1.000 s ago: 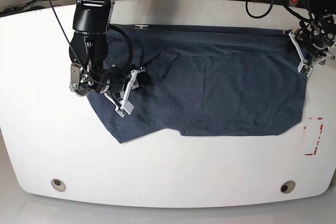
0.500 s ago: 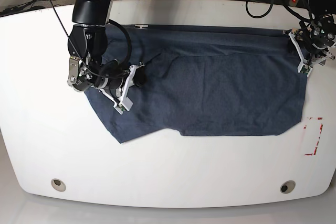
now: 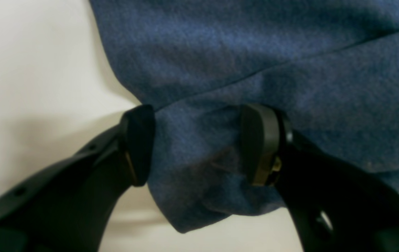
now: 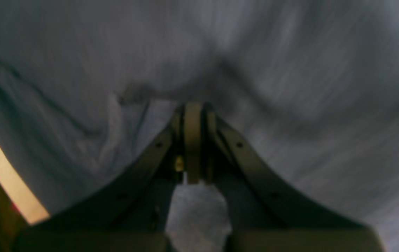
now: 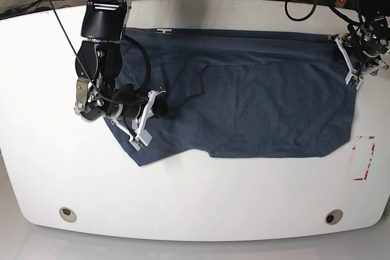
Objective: Fold the T-shirt properly
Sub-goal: 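Grasp the shirt's hem corner with the right gripper, then fold the hem corner with the right gripper toward the collar edge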
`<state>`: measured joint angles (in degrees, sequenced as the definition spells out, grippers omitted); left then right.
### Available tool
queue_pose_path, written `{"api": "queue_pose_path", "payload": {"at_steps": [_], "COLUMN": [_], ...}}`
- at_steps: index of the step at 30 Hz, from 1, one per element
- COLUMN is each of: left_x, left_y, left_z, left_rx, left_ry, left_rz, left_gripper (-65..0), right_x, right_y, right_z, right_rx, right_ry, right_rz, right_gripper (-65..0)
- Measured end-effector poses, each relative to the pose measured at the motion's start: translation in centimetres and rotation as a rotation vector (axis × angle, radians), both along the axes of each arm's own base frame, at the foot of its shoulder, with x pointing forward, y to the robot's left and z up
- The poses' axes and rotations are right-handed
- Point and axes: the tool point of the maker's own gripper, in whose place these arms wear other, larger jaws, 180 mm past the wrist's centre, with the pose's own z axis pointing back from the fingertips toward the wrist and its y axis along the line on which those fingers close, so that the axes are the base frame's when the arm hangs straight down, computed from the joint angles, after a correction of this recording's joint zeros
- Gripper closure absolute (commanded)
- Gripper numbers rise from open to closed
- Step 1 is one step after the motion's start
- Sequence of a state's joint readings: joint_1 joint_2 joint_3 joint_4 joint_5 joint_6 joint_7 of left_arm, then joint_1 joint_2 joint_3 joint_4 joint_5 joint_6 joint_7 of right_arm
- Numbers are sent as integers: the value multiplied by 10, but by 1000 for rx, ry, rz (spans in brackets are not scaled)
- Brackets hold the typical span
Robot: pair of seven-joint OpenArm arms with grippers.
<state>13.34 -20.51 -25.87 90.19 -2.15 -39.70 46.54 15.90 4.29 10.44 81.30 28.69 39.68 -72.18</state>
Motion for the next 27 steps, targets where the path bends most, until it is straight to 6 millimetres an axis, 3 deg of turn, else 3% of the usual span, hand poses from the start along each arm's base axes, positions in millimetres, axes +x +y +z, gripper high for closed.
{"api": "queue_pose_path", "payload": {"at_steps": [3, 9, 10, 15, 18, 24, 27], "left_x": [0, -1, -3, -6, -6, -6, 3], "left_y": [0, 0, 0, -1, -1, -2, -2], "left_z": [0, 0, -1, -2, -2, 11, 32], "left_rx": [0, 1, 0, 1, -1, 32, 19], "left_ry": [0, 1, 5, 6, 6, -3, -84], "left_rz": [-1, -1, -2, -7, -7, -18, -3], "left_gripper": [-358, -358, -358, -358, -358, -364, -364], "right_x": [13, 21, 22, 27, 27, 14, -1], "right_y": [0, 1, 1, -2, -13, -50, -75], "right_z": [13, 21, 22, 27, 27, 36, 42], "right_rx": [0, -1, -1, 7, -12, -64, -128], "right_ry": [-38, -57, -59, -87, -88, -131, -161], "right_rz": [0, 4, 4, -6, -18, -92, -128], "right_gripper": [0, -17, -49, -403, -542, -530, -518]}}
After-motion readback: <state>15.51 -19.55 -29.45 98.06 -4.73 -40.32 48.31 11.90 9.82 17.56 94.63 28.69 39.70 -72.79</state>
